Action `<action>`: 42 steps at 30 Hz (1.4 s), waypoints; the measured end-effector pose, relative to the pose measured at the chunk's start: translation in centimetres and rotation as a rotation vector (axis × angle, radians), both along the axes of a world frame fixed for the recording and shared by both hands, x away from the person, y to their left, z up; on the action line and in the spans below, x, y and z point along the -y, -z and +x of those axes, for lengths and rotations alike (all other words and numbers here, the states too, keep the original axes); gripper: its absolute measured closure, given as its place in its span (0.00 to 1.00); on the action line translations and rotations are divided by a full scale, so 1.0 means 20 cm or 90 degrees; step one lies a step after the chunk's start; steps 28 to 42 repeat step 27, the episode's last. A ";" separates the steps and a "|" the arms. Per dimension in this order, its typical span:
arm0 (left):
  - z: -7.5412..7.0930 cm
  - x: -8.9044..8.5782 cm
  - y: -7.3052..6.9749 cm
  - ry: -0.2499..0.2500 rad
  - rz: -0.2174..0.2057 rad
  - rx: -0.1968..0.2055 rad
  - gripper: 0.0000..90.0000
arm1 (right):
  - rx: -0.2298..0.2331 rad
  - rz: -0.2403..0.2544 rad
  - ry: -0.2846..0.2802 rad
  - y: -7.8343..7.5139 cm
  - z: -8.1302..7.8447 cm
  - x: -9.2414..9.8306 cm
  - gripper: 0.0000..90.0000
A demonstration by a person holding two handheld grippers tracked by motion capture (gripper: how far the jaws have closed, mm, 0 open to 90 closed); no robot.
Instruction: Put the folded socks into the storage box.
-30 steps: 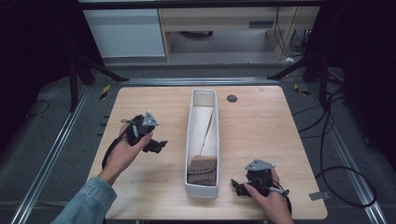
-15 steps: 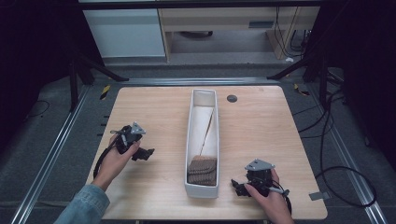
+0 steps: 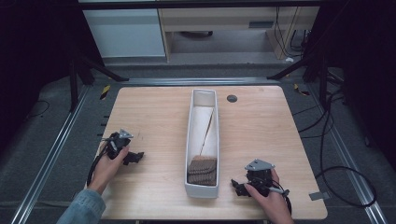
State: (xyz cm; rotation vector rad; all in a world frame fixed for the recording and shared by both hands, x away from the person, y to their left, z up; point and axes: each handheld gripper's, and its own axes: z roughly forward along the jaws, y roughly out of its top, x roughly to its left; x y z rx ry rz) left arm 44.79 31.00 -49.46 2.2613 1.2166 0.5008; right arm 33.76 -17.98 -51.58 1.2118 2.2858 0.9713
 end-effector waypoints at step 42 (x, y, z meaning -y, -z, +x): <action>-0.02 -0.06 0.07 -0.026 -0.077 0.062 0.00 | 0.001 0.001 0.001 0.00 0.00 0.00 0.00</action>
